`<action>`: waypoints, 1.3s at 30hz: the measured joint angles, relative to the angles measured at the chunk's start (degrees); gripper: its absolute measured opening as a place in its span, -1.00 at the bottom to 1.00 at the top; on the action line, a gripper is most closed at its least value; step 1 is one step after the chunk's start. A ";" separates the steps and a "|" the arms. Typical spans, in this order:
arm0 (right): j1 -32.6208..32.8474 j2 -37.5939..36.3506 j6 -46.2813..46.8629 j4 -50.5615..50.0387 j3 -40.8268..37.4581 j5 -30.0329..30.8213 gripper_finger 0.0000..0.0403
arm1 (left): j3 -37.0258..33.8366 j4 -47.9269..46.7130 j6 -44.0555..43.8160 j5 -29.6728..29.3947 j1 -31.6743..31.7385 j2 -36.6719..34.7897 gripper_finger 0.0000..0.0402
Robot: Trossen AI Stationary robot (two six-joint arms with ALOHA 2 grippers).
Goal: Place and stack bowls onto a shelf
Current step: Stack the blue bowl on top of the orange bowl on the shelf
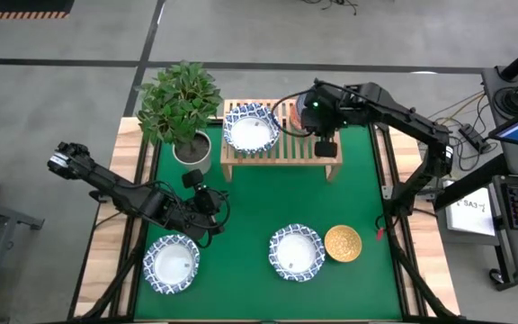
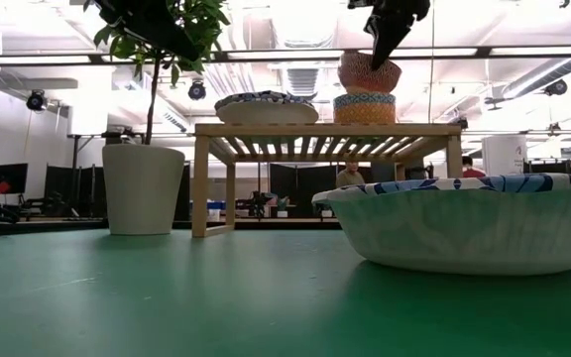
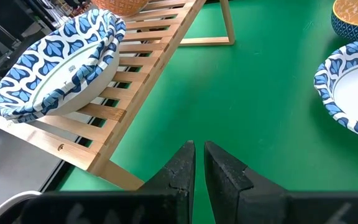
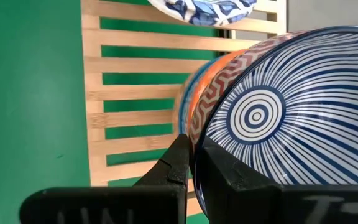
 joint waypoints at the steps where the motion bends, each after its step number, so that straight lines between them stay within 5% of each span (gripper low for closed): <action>1: -0.16 0.21 -0.43 0.00 -0.04 -0.09 -0.94 | 0.00 0.00 -0.01 0.00 -0.01 0.00 -0.92; 30: -1.33 7.45 -3.82 -3.49 2.61 5.07 -0.93 | -0.35 0.02 -0.14 -0.02 -0.01 0.00 -0.92; 39: -1.33 7.45 0.08 -4.46 5.60 5.76 -0.56 | -0.35 0.08 -0.16 -0.02 0.00 0.00 -0.92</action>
